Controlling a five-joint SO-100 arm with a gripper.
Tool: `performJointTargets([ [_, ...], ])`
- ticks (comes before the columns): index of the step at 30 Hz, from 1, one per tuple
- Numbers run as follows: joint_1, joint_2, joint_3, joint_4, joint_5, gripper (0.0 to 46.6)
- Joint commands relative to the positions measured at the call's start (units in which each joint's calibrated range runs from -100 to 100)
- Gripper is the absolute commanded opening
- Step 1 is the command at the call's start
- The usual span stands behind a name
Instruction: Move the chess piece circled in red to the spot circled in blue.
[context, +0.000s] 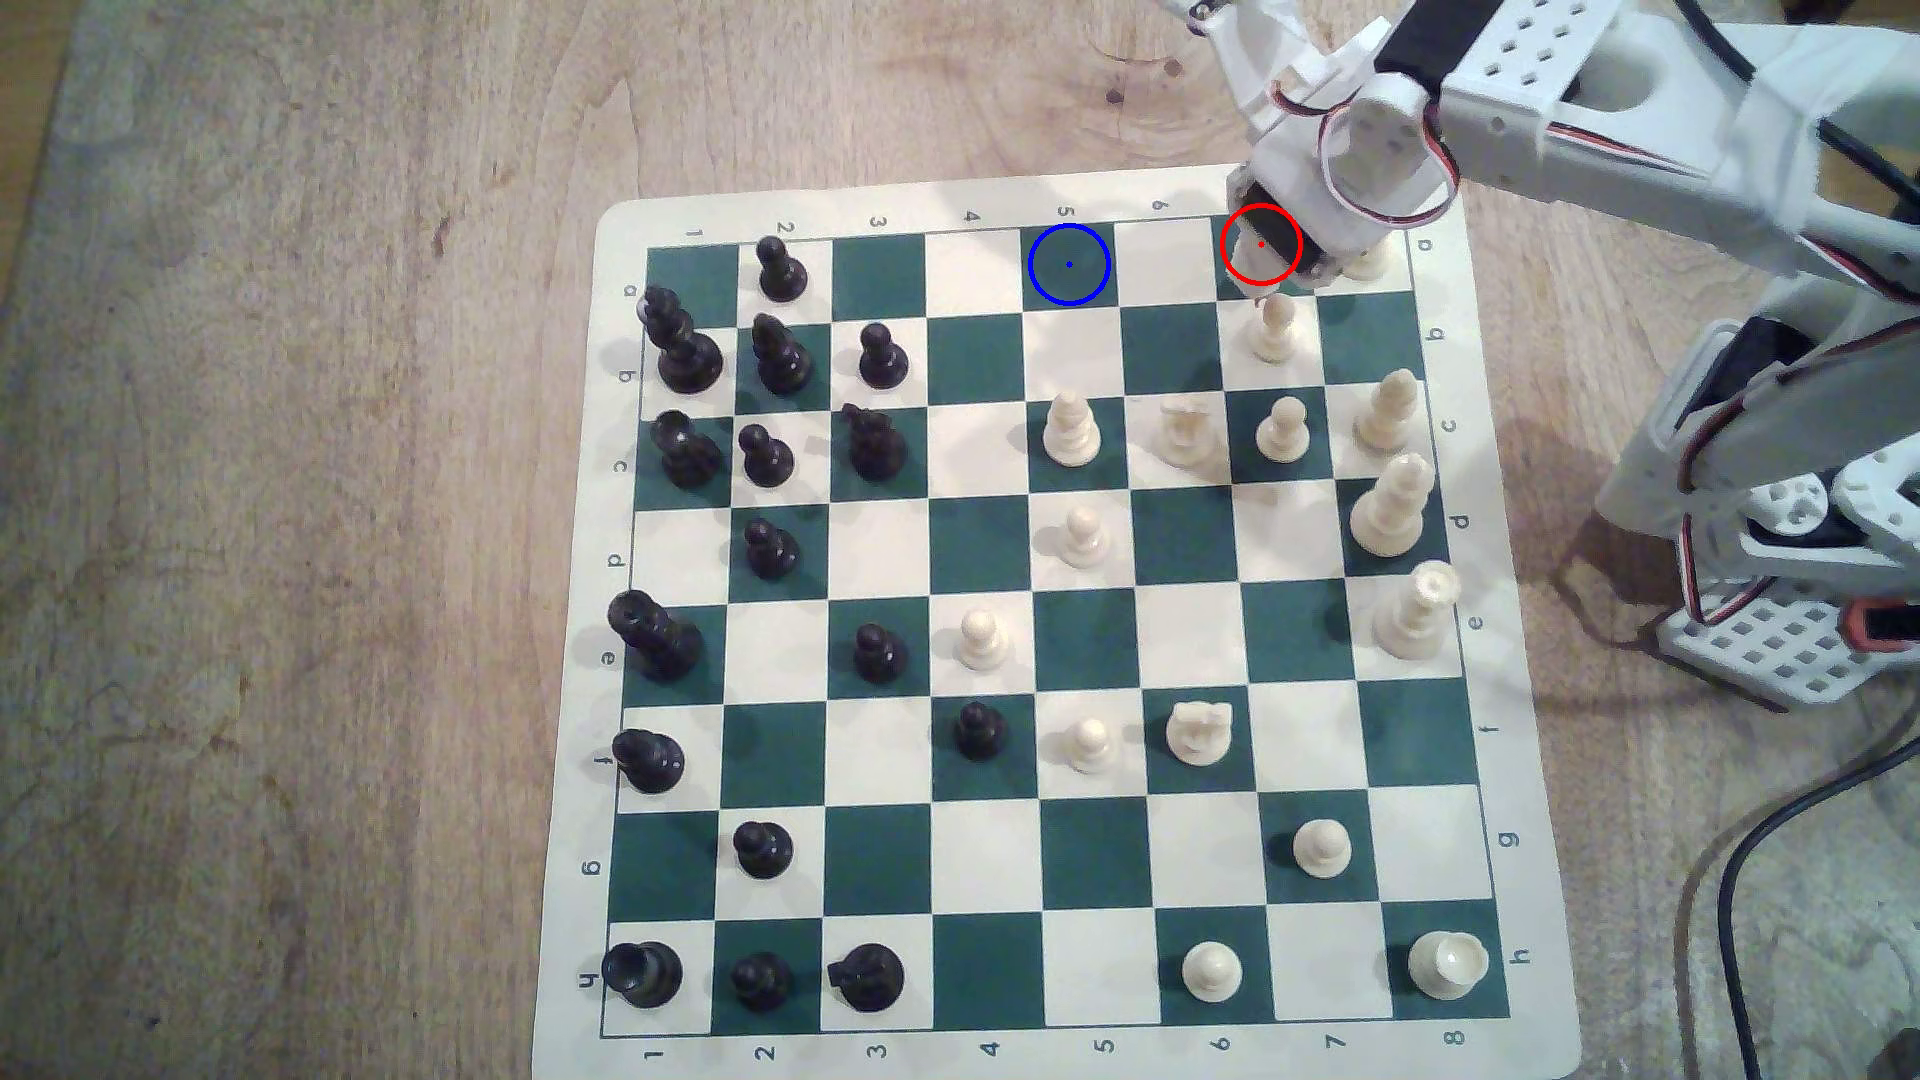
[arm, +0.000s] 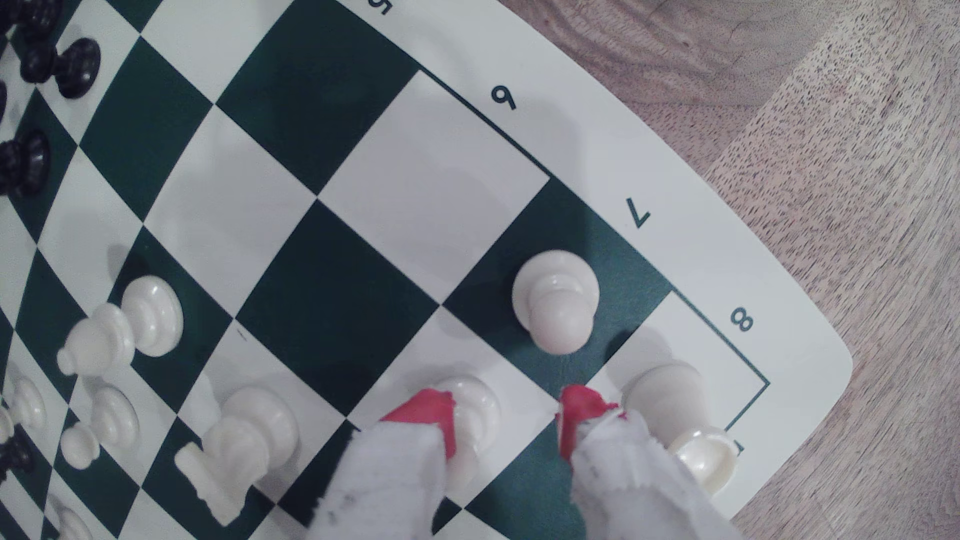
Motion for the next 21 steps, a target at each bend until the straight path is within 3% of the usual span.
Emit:
performJointTargets([
  [1,1.0,0.8,-4.0,-1.2,0.7,11.3],
  [21,3.5,2.8,-1.3,-7.9,1.5,11.9],
])
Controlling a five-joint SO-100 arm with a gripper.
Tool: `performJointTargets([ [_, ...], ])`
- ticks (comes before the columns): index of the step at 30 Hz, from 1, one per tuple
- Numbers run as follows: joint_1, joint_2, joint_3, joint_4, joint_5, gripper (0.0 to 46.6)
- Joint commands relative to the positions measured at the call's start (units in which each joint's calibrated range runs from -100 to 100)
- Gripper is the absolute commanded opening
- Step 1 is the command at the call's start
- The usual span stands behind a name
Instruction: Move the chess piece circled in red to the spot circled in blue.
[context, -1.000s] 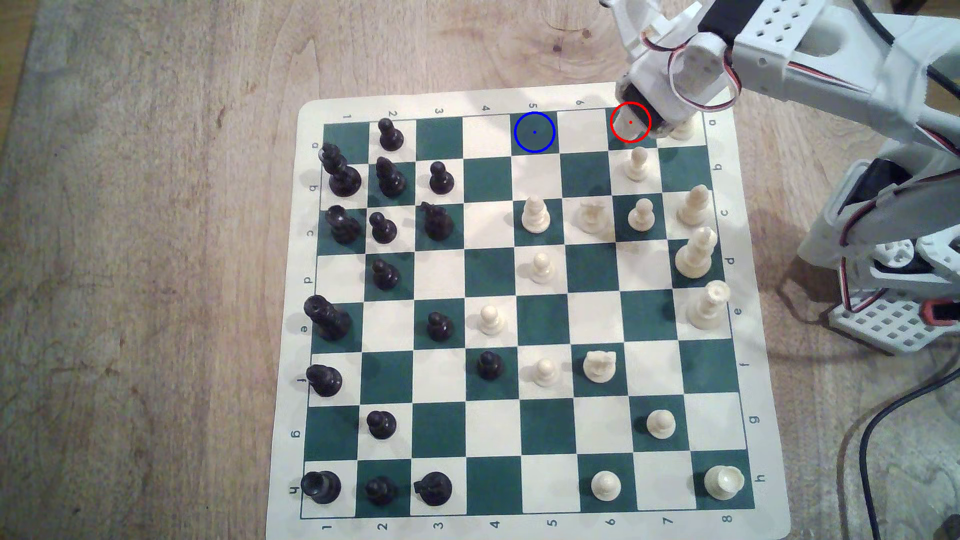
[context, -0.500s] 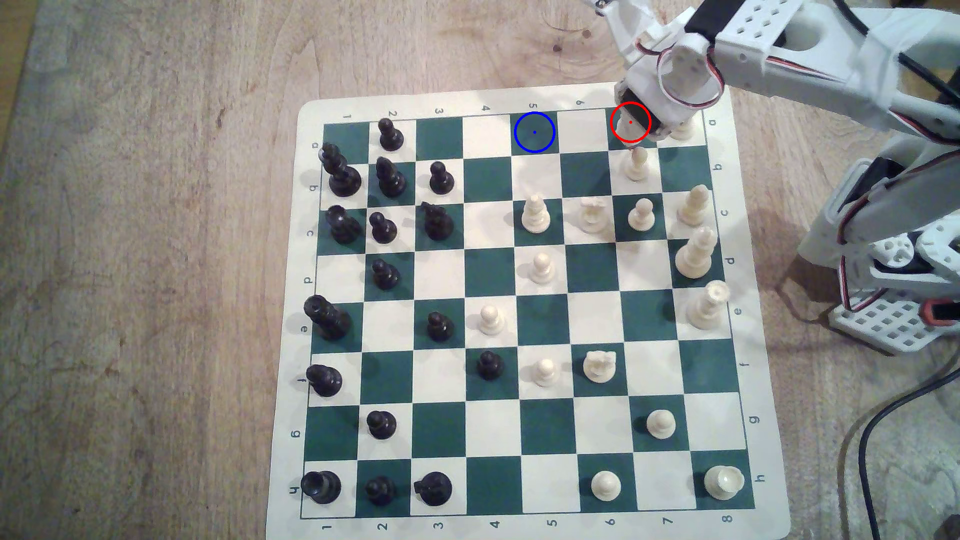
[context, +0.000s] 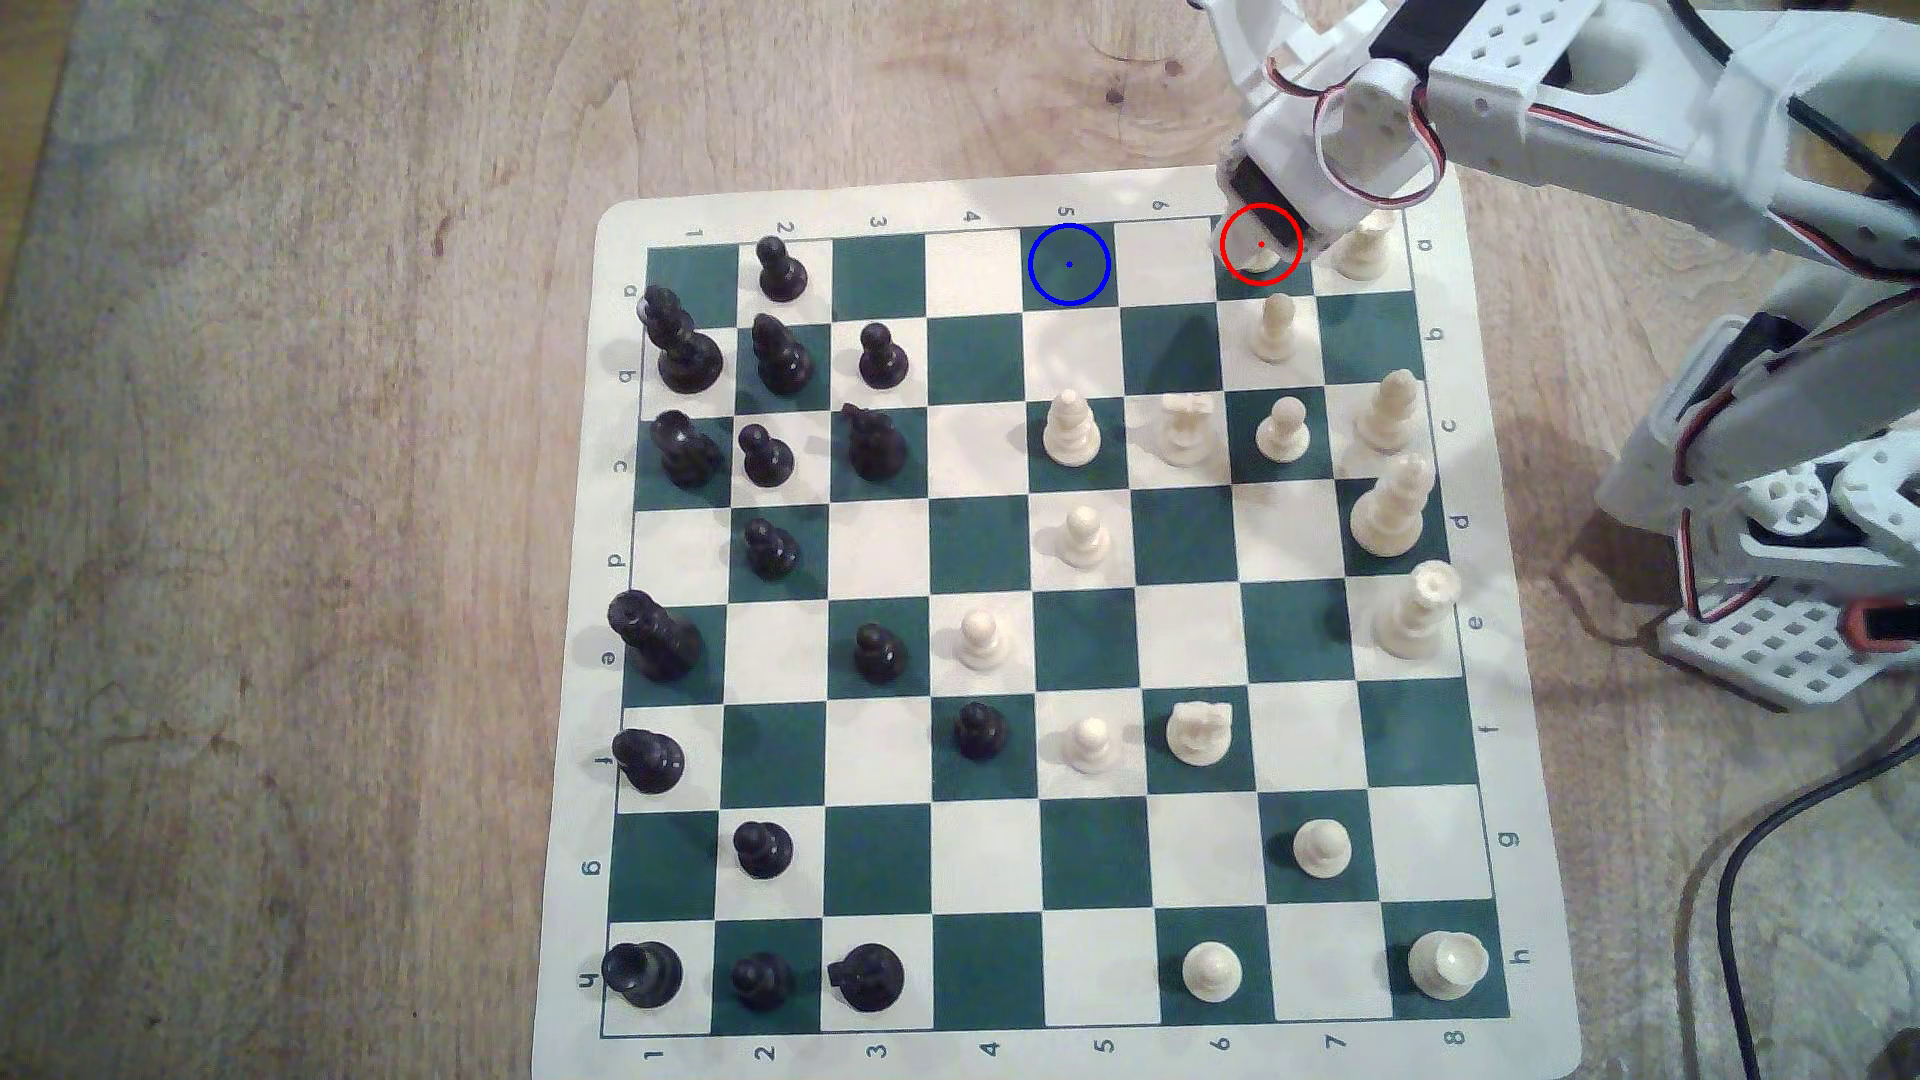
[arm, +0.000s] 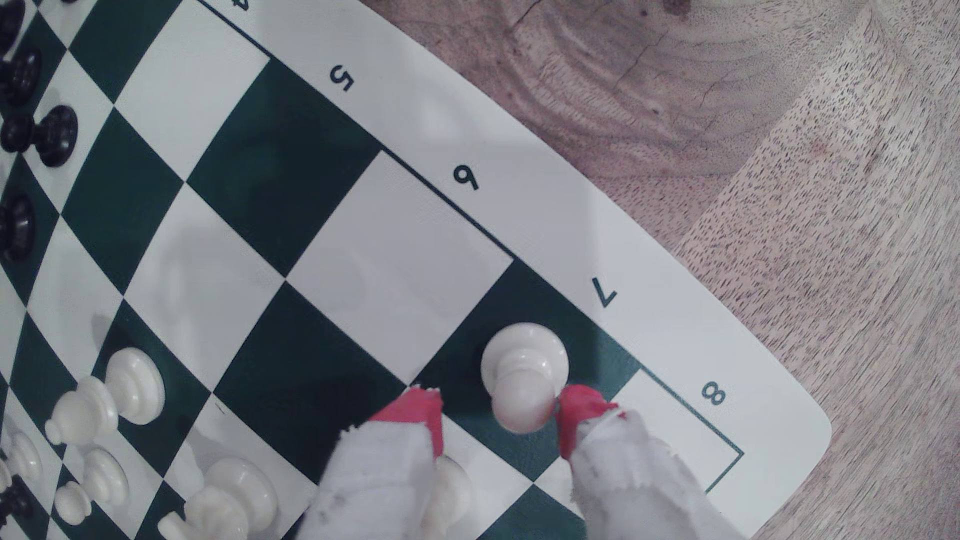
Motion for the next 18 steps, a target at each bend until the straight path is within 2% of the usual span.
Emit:
performJointTargets([
  [1,0.9,-0.1,-1.2,-1.7,0.2,11.9],
  [18,-0.3,0.9,0.6,-4.0,0.2,9.6],
])
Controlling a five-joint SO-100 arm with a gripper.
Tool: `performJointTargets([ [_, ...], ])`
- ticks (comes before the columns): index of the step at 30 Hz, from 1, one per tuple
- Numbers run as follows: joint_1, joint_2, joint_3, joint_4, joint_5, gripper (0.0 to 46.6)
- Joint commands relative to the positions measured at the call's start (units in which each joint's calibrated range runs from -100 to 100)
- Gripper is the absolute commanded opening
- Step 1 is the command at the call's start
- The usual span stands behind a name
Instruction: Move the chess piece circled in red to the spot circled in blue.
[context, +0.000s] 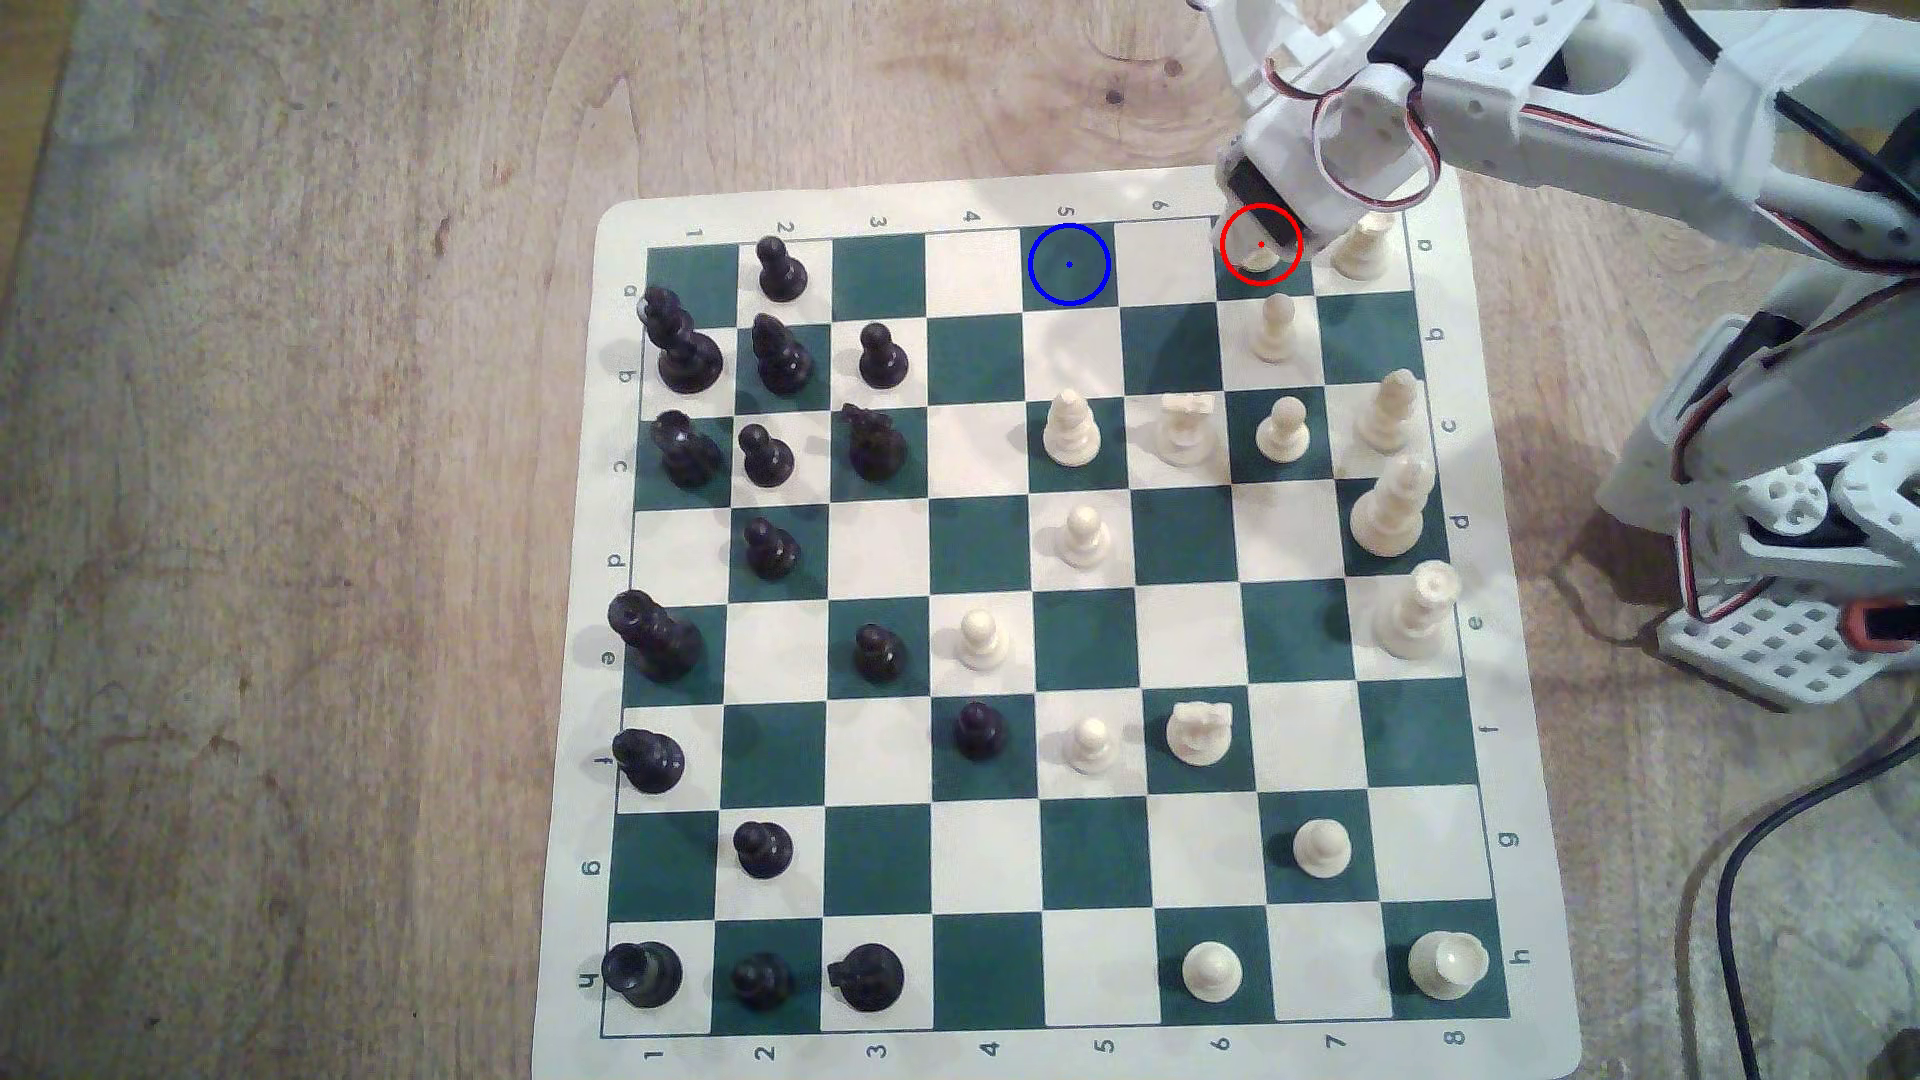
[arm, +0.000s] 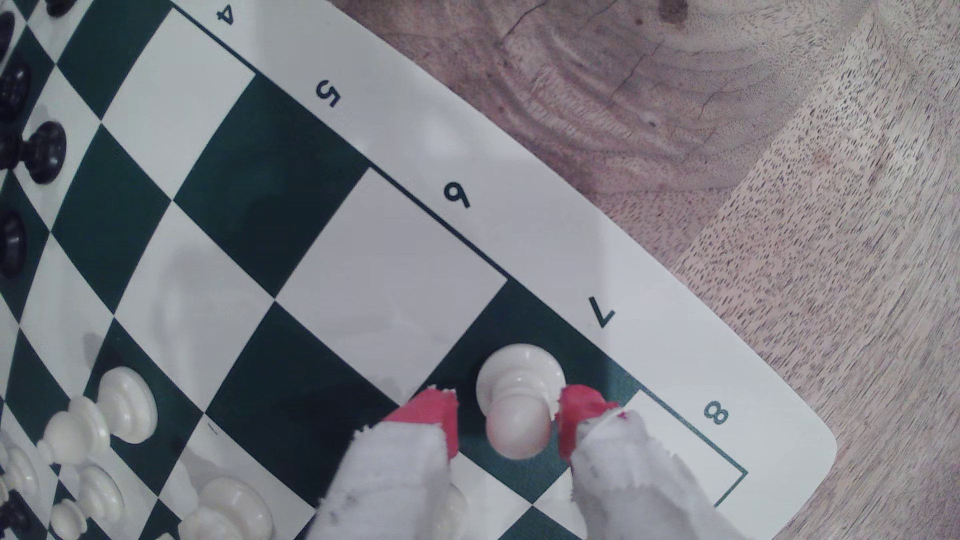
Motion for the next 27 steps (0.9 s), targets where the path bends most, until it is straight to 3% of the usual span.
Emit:
performJointTargets([
  [1,-0.4,-0.8,-0.4,-0.9,0.3,9.4],
  [13,-0.8,-1.4,-0.2,-1.0,0.4,0.3],
  [27,-0.4,-10.3,-3.2,1.3,2.1,0.3],
])
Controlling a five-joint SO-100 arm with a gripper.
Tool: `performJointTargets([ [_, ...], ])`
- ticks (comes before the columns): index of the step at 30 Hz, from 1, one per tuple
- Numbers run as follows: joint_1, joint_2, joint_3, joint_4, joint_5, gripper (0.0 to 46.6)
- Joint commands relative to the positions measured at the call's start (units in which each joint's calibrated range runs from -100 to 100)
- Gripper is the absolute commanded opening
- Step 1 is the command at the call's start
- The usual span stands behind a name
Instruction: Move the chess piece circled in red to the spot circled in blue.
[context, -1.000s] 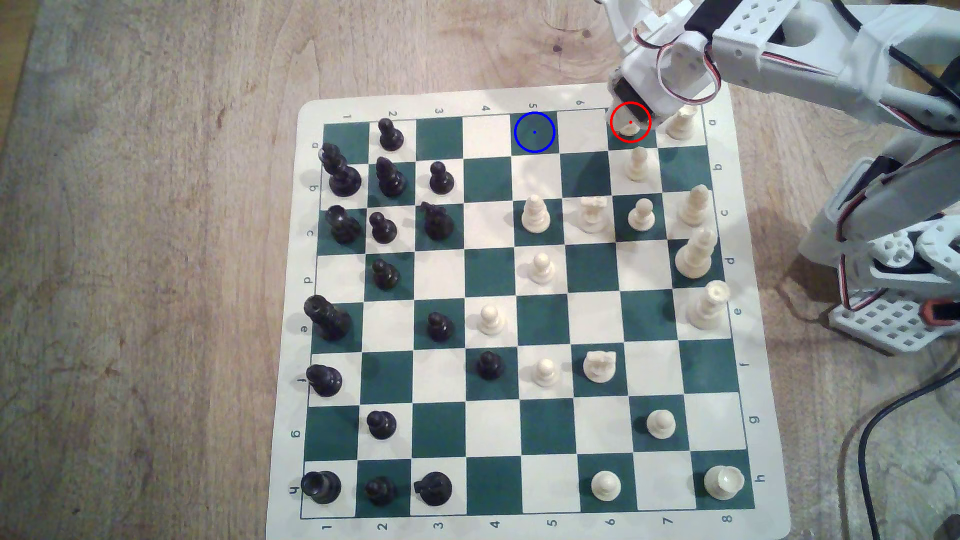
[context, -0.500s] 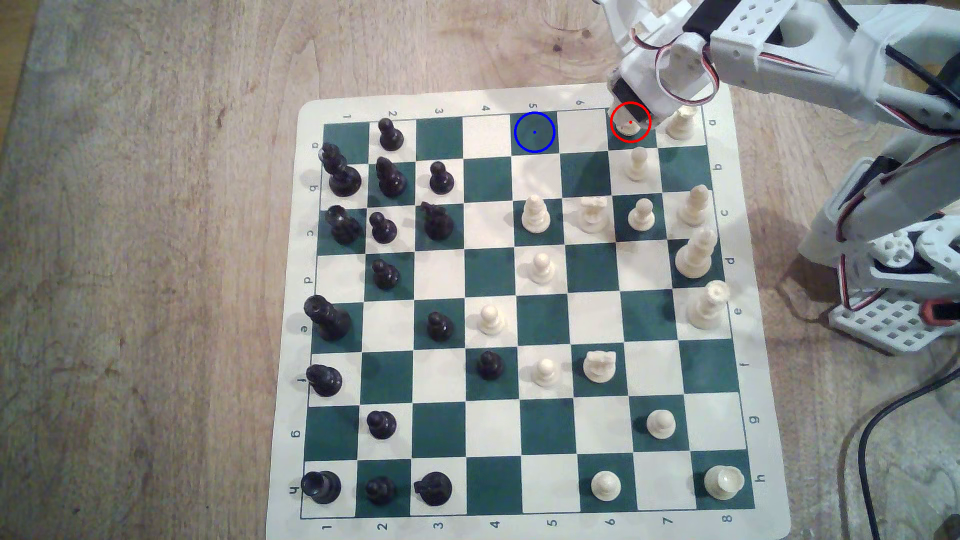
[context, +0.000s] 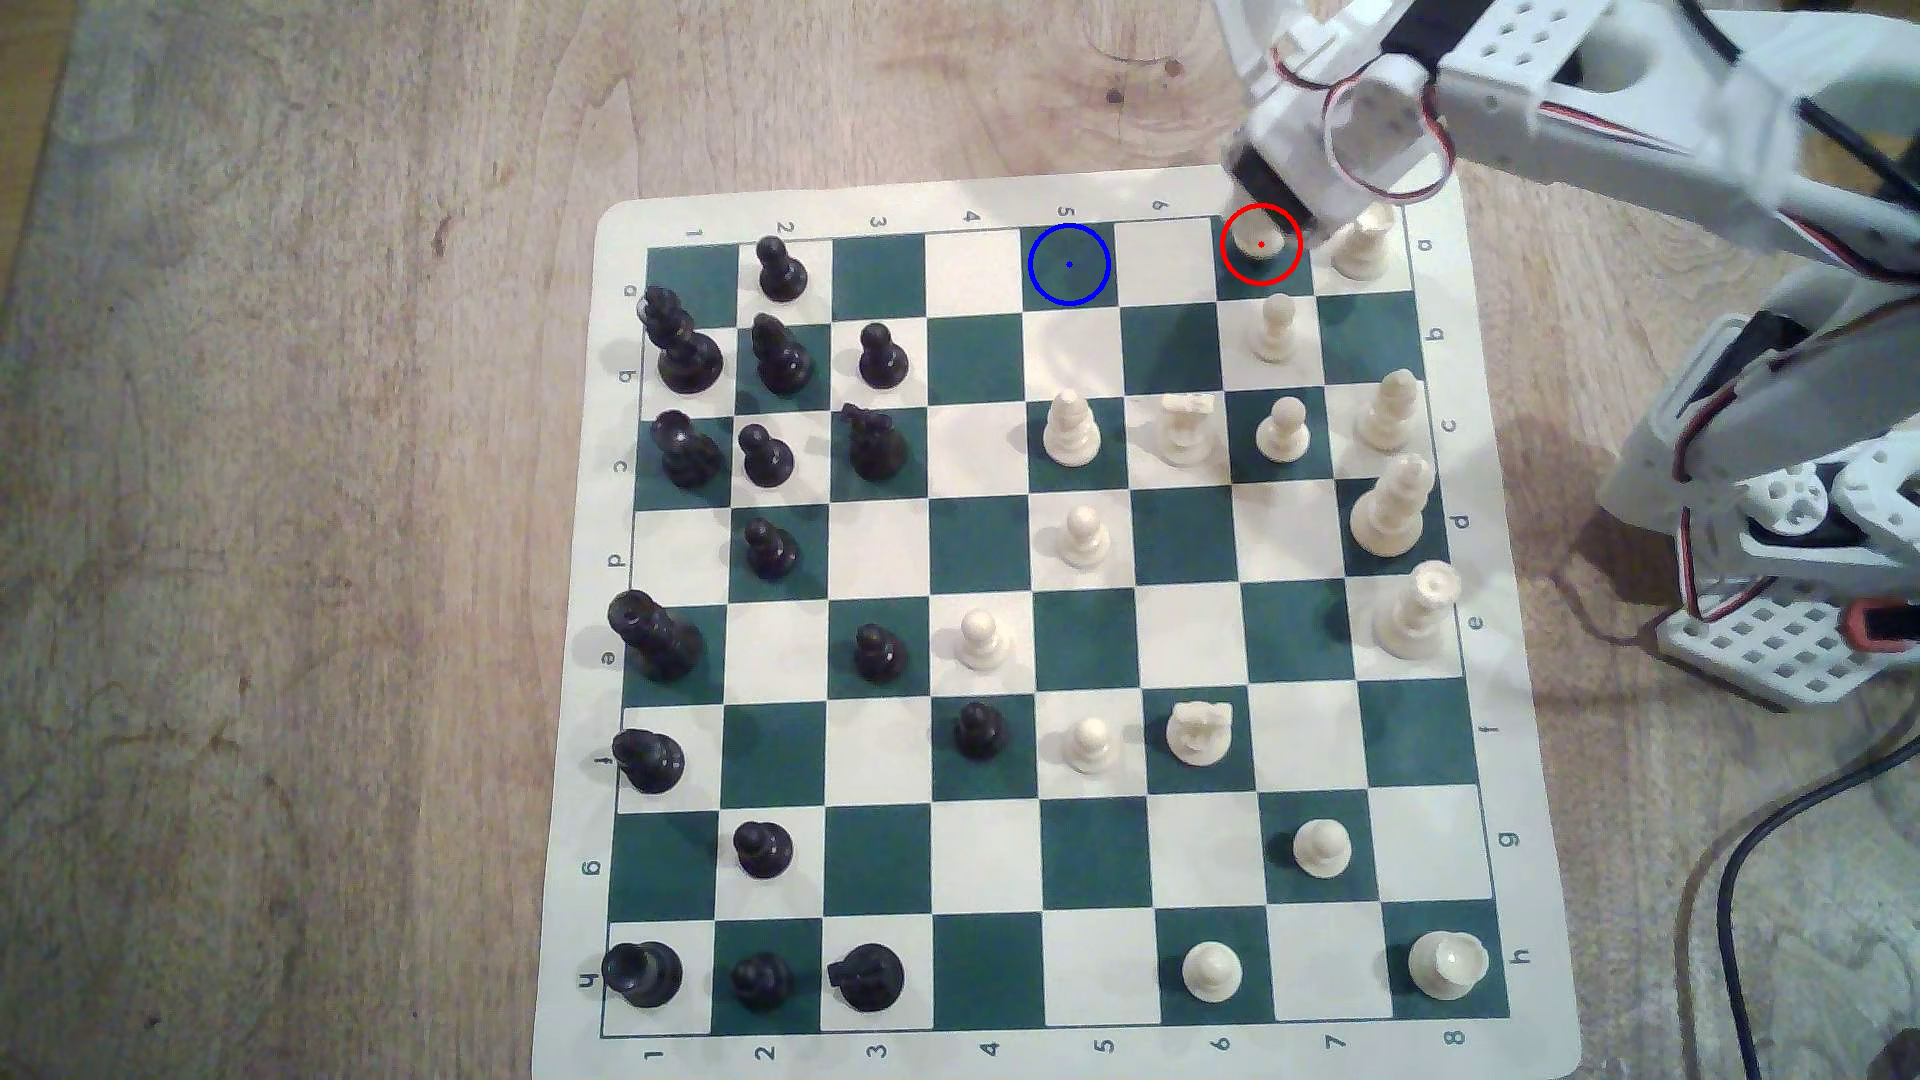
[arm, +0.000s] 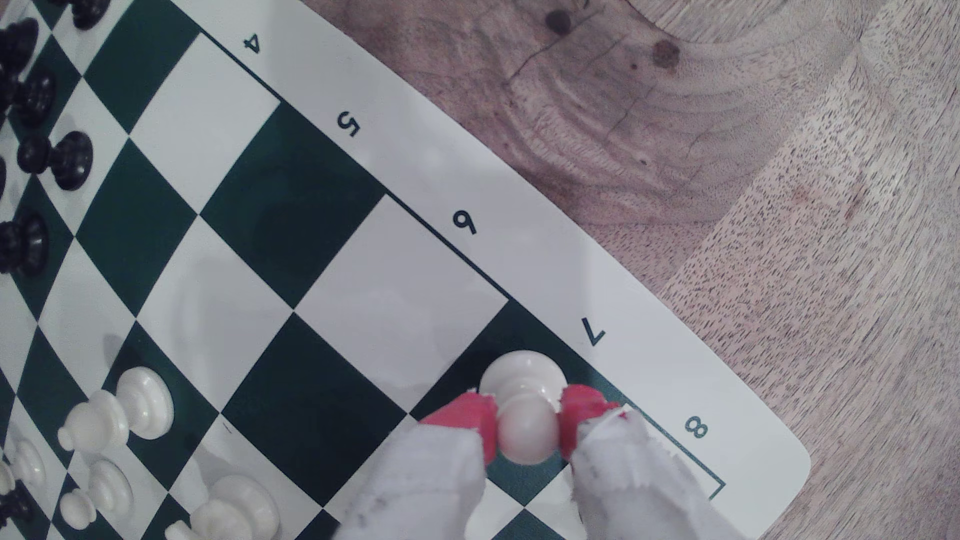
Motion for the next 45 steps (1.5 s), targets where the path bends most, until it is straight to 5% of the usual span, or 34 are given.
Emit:
performJointTargets([
  [1,-1.1,-6.0,-3.7,0.3,0.8,0.3],
  [17,-8.2,8.0,-19.3,-3.4,1.0,0.3],
  [45,-10.4,19.7,-20.8,-11.0,1.1,0.8],
])
